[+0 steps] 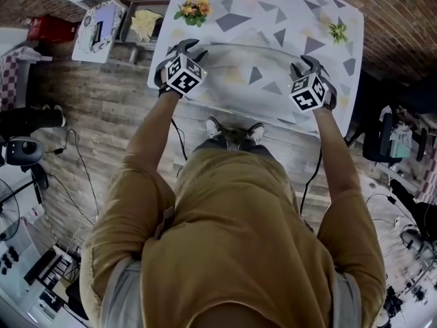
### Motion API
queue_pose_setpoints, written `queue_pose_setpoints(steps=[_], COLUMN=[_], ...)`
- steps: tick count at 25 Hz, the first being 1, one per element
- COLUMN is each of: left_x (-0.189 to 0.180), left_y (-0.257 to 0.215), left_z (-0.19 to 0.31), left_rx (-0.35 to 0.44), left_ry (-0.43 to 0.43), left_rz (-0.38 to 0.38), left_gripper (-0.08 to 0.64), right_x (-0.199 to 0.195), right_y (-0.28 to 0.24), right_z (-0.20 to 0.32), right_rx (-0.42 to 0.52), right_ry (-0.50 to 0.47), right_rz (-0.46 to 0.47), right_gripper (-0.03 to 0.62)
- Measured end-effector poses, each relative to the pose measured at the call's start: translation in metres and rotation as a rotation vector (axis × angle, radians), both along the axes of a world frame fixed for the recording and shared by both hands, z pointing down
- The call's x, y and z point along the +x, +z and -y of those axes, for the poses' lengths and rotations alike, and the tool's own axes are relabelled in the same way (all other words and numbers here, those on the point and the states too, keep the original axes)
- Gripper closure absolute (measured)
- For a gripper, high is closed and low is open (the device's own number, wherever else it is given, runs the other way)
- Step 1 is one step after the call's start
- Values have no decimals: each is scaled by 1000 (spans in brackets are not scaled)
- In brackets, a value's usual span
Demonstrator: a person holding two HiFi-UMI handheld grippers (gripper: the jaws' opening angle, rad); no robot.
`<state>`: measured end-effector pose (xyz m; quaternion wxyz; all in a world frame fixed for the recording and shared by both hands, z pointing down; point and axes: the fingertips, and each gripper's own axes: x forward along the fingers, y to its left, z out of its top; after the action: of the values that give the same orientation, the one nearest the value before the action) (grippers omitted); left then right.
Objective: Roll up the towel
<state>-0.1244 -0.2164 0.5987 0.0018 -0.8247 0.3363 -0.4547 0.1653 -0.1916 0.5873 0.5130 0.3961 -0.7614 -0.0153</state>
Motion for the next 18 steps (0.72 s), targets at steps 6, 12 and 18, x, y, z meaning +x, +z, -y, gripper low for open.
queue_pose_setpoints(steps=[6,12,18], left_x=[11,37,48], left_y=[3,25,24], left_z=[-27,-61,-56], left_rx=[30,-119,-174], left_ry=[109,268,288], left_rz=[46,-1,-61], left_gripper=[385,383,383], right_x=[-39,-53,-47], right_y=[15,36,48], right_z=[-28,-33,-28], right_rx=[11,-70,-138], right_ry=[-260,-305,-292], right_rz=[-167,-163,-176], right_gripper=[459,459,459])
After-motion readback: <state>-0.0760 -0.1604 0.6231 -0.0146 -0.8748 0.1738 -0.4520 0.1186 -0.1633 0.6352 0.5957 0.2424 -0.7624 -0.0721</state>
